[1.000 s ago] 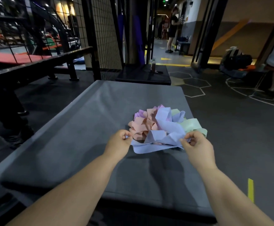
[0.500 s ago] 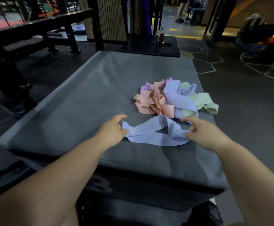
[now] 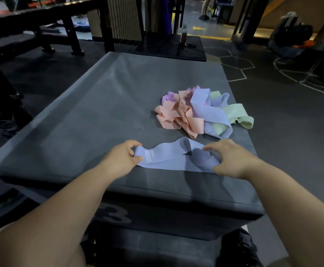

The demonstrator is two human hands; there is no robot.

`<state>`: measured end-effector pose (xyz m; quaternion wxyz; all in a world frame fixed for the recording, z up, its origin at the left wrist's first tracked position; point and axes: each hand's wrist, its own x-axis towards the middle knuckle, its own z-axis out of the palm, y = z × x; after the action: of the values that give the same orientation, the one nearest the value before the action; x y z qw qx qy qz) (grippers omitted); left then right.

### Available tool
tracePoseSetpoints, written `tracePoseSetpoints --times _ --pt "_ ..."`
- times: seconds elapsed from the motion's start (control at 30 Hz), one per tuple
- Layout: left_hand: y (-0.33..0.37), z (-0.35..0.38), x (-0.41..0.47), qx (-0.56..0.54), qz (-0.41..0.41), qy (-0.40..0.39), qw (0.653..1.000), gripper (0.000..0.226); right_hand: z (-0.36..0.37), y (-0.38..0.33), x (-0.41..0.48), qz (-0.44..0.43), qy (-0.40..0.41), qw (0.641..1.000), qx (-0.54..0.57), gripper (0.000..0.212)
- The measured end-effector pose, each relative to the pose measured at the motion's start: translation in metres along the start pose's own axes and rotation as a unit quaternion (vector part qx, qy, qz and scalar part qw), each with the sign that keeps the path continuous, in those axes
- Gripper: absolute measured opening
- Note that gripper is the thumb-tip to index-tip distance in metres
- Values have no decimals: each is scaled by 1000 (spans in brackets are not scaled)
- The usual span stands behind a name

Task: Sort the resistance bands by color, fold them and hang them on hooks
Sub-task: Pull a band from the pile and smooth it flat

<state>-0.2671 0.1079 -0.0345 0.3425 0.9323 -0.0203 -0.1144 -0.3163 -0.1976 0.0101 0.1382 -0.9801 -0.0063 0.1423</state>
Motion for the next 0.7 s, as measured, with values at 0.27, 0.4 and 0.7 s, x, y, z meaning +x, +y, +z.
tracePoseSetpoints --times 0.27,0.4,0.7 --pt "-5 -6 15 -1 9 -50 999 32 18 -1 -4 -29 14 999 -24 34" --pt "-7 -9 17 -6 17 -61 998 30 22 5 -3 -10 44 999 -16 27" --pt "-8 -15 14 -31 17 -63 997 26 10 20 8 -54 68 996 21 22"
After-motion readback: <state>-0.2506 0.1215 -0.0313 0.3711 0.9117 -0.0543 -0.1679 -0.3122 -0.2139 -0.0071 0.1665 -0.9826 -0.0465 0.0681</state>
